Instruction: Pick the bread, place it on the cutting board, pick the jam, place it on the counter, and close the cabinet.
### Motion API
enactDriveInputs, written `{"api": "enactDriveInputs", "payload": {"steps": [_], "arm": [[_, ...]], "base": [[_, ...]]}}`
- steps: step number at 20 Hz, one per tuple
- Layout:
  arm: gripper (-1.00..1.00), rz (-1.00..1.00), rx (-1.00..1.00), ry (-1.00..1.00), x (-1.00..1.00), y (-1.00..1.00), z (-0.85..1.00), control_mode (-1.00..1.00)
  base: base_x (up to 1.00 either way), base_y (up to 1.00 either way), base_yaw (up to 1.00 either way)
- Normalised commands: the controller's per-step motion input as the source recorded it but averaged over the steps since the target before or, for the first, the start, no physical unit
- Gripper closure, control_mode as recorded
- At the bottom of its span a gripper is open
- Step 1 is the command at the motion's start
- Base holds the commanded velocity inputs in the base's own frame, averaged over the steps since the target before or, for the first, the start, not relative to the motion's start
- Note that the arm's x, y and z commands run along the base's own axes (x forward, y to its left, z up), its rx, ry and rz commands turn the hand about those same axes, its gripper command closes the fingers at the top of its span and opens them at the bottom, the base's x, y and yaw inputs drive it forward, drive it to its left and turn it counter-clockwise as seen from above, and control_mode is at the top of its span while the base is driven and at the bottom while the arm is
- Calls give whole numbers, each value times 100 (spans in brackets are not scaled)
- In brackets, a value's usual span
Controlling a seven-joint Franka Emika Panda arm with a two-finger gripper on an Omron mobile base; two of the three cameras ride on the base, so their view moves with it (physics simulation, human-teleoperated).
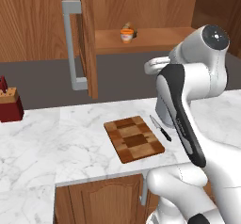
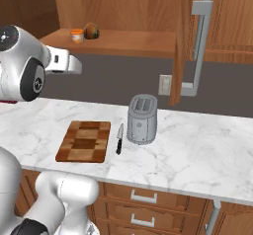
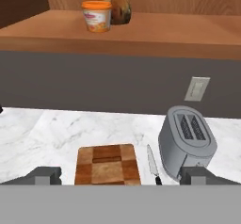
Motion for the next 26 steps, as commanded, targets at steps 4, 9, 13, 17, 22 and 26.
{"api": "enactDriveInputs", "payload": {"steps": [4, 9, 13, 17, 22, 26], "arm": [[-100, 0, 0, 0, 27, 21, 15, -100], [-100, 0, 0, 0, 29, 18, 15, -100], [-100, 0, 0, 0, 40, 18, 14, -100], [-100, 0, 0, 0, 49, 17, 10, -100], [-100, 0, 0, 0, 51, 13, 7, -100], [-100, 0, 0, 0, 51, 8, 6, -100]], "base": [[0, 0, 0], [0, 0, 0], [0, 0, 0], [0, 0, 0], [0, 0, 0], [0, 0, 0]]}}
